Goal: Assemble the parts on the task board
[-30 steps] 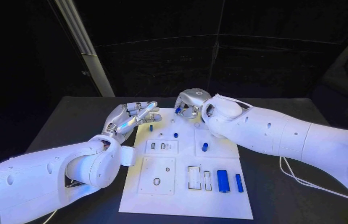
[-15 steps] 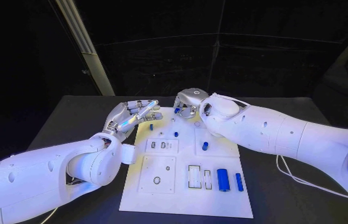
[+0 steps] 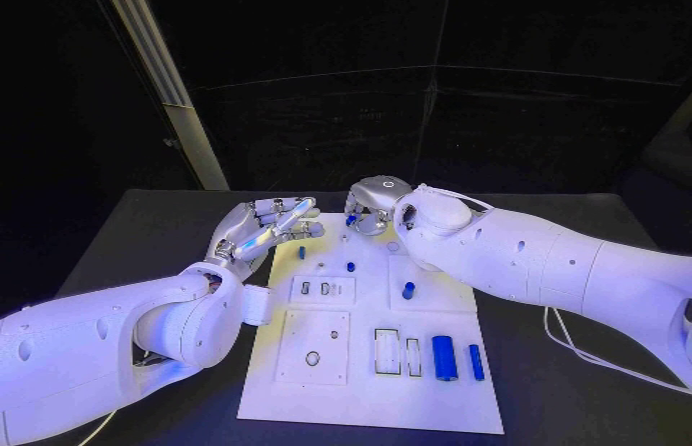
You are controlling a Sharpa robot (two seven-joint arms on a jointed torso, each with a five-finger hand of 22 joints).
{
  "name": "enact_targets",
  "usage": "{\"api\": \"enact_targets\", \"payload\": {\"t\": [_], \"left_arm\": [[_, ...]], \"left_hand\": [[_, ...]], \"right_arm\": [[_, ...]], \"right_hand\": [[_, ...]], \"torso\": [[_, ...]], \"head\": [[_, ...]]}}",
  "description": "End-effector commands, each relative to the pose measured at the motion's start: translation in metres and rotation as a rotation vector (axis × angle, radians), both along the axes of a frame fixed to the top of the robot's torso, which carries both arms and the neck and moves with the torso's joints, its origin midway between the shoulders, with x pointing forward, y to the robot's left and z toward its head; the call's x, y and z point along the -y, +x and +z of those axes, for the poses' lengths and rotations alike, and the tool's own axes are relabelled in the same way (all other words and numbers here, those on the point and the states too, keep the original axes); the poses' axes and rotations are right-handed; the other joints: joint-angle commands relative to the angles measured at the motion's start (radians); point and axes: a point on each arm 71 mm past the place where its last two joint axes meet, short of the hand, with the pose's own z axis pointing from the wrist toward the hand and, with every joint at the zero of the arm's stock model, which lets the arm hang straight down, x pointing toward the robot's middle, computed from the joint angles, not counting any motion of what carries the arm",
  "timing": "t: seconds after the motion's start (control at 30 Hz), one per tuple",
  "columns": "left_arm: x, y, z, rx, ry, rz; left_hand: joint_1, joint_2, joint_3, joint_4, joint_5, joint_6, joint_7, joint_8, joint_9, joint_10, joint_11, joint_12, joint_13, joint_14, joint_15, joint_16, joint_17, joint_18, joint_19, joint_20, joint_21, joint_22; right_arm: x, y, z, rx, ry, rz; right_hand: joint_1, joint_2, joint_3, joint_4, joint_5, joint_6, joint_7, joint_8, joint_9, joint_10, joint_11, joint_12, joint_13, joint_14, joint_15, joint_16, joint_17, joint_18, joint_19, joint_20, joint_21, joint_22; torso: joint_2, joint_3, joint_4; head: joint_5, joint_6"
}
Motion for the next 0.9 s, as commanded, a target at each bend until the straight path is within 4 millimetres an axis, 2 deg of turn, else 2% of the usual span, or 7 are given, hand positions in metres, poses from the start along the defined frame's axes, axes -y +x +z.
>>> {"api": "enact_targets", "payload": {"t": [0.03, 0.23, 0.3, 0.53, 0.67, 0.73, 0.9], "left_arm": [[0.002, 0.0, 0.002, 0.008, -0.005, -0.017], [0.002, 0.0, 0.002, 0.007, -0.004, -0.018], [0.002, 0.0, 0.002, 0.006, -0.004, -0.017], [-0.001, 0.0, 0.002, 0.005, -0.002, -0.012], [-0.003, 0.001, 0.002, 0.005, -0.001, -0.009], [-0.005, 0.001, 0.002, 0.006, 0.0, -0.005], [-0.009, 0.002, 0.002, 0.008, 0.002, 0.003]], "left_hand": [[0.002, 0.01, -0.004, -0.004, 0.0, 0.007, 0.005, -0.004, -0.001, -0.007, 0.0, -0.003, -0.001, 0.005, 0.0, -0.005, 0.001, 0.014, 0.006, 0.001, -0.003, -0.001], [0.002, 0.01, -0.004, -0.004, 0.0, 0.007, 0.005, -0.004, -0.001, -0.007, 0.0, -0.003, -0.001, 0.005, 0.0, -0.005, 0.001, 0.014, 0.006, 0.001, -0.003, -0.001], [0.003, 0.01, -0.005, -0.005, 0.0, 0.007, 0.005, -0.005, -0.001, -0.007, 0.0, -0.004, -0.002, 0.005, 0.0, -0.005, 0.001, 0.014, 0.006, 0.001, -0.003, -0.002], [0.003, 0.01, -0.005, -0.005, 0.0, 0.007, 0.005, -0.005, -0.001, -0.007, 0.0, -0.004, -0.002, 0.005, 0.0, -0.005, 0.001, 0.014, 0.006, 0.001, -0.003, -0.002], [0.003, 0.01, -0.005, -0.005, 0.0, 0.007, 0.005, -0.005, -0.001, -0.007, 0.0, -0.004, -0.002, 0.005, 0.0, -0.006, 0.001, 0.014, 0.006, 0.001, -0.003, -0.002], [0.003, 0.01, -0.005, -0.005, 0.0, 0.007, 0.005, -0.005, -0.001, -0.007, 0.0, -0.004, -0.002, 0.005, 0.0, -0.006, 0.001, 0.014, 0.006, 0.001, -0.003, -0.002], [0.003, 0.011, -0.005, -0.005, 0.0, 0.007, 0.005, -0.005, -0.001, -0.007, 0.0, -0.004, -0.002, 0.005, 0.0, -0.006, 0.001, 0.014, 0.006, 0.001, -0.004, -0.002]], "right_arm": [[-0.001, 0.001, 0.001, 0.004, -0.008, 0.009], [-0.001, 0.001, 0.001, 0.009, -0.001, 0.017], [0.001, 0.001, 0.002, 0.02, 0.008, 0.015], [0.016, -0.002, 0.006, 0.045, 0.047, 0.001], [0.038, -0.007, 0.013, 0.032, 0.111, -0.029], [0.053, -0.01, 0.018, 0.014, 0.145, -0.054], [0.087, -0.017, 0.024, -0.061, 0.196, -0.12]], "right_hand": [[-0.003, -0.016, 0.001, 0.01, -0.009, -0.021, 0.004, -0.003, -0.002, -0.036, 0.007, -0.006, -0.001, -0.004, 0.011, -0.013, -0.022, -0.004, -0.013, 0.004, -0.008, -0.015], [0.002, -0.034, -0.009, 0.017, -0.02, -0.066, 0.008, -0.004, -0.003, -0.08, 0.015, -0.004, 0.0, -0.016, 0.019, -0.04, -0.071, 0.004, -0.037, 0.015, -0.029, -0.053], [0.009, -0.047, -0.034, 0.023, -0.05, -0.111, 0.015, -0.003, -0.003, -0.139, 0.025, -0.005, 0.0, -0.033, 0.026, -0.084, -0.139, 0.015, -0.076, 0.022, -0.067, -0.121], [0.029, -0.048, -0.075, 0.034, -0.052, -0.149, 0.019, 0.0, -0.001, -0.167, 0.028, 0.004, 0.003, -0.033, 0.03, -0.104, -0.167, 0.02, -0.084, 0.027, -0.083, -0.145], [0.03, -0.038, -0.084, 0.048, -0.017, -0.109, 0.018, 0.015, 0.007, -0.077, 0.018, 0.047, 0.013, -0.013, 0.022, -0.065, -0.109, 0.011, -0.052, 0.022, -0.057, -0.097], [0.02, -0.041, -0.087, 0.059, 0.004, -0.091, 0.015, 0.02, 0.009, -0.013, 0.007, 0.074, 0.021, -0.002, 0.014, -0.038, -0.071, 0.006, -0.032, 0.015, -0.038, -0.065], [-0.047, -0.09, -0.145, 0.111, 0.074, -0.075, -0.02, 0.019, 0.008, 0.153, -0.035, 0.15, 0.067, 0.023, -0.019, 0.043, 0.051, -0.01, 0.021, -0.015, 0.014, 0.025]], "torso": [[0.0, 0.0001, -0.0006], [0.001, 0.001, 0.0009], [0.001, 0.0007, 0.0009], [-0.001, 0.0027, -0.0042], [-0.002, 0.0009, -0.0046], [-0.005, 0.0021, -0.0092], [-0.009, 0.0045, -0.0186]], "head": [[-0.001, 0.0], [0.003, -0.001], [0.003, -0.001], [0.008, 0.0], [0.001, 0.001], [0.001, 0.0], [0.006, 0.001]]}}
